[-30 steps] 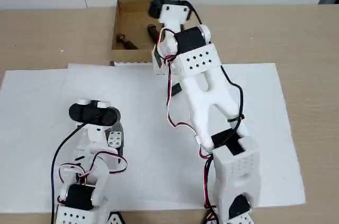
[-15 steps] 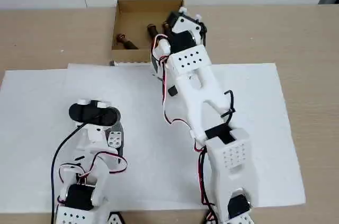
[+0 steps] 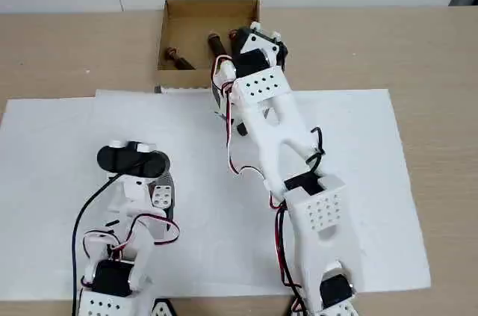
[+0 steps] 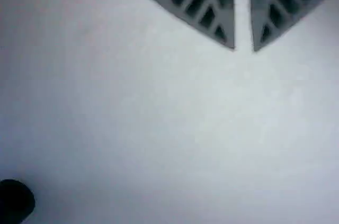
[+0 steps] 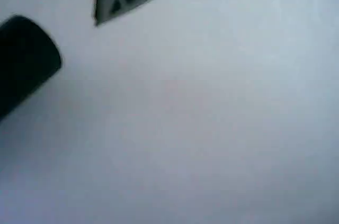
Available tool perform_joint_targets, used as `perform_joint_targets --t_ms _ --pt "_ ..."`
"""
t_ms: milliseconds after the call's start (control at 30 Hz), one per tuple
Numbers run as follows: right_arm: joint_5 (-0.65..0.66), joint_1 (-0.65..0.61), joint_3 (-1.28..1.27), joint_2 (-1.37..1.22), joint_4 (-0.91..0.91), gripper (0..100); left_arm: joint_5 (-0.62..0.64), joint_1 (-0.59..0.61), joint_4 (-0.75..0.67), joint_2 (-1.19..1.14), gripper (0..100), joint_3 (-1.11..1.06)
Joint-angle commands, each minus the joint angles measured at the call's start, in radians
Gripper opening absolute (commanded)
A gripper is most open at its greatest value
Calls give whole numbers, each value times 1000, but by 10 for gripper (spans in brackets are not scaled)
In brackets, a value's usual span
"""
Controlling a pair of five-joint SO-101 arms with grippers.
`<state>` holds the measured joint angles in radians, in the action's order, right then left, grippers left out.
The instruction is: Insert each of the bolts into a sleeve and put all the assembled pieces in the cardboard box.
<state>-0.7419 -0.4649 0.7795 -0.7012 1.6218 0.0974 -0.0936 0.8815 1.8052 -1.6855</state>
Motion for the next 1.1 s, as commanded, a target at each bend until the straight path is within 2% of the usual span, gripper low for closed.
perform_joint_targets --t_ms 0,533,600,800,1067 --pt "-3 15 49 2 -28 123 -2 5 5 9 7 7" --pt "-6 54 49 -10 -16 124 -2 5 5 9 7 7" --pt "-6 53 49 -7 -15 147 -2 5 5 9 7 7" --pt "-6 47 64 18 38 296 -2 5 5 9 7 7" --pt "-8 47 68 12 -2 263 -2 5 5 9 7 7"
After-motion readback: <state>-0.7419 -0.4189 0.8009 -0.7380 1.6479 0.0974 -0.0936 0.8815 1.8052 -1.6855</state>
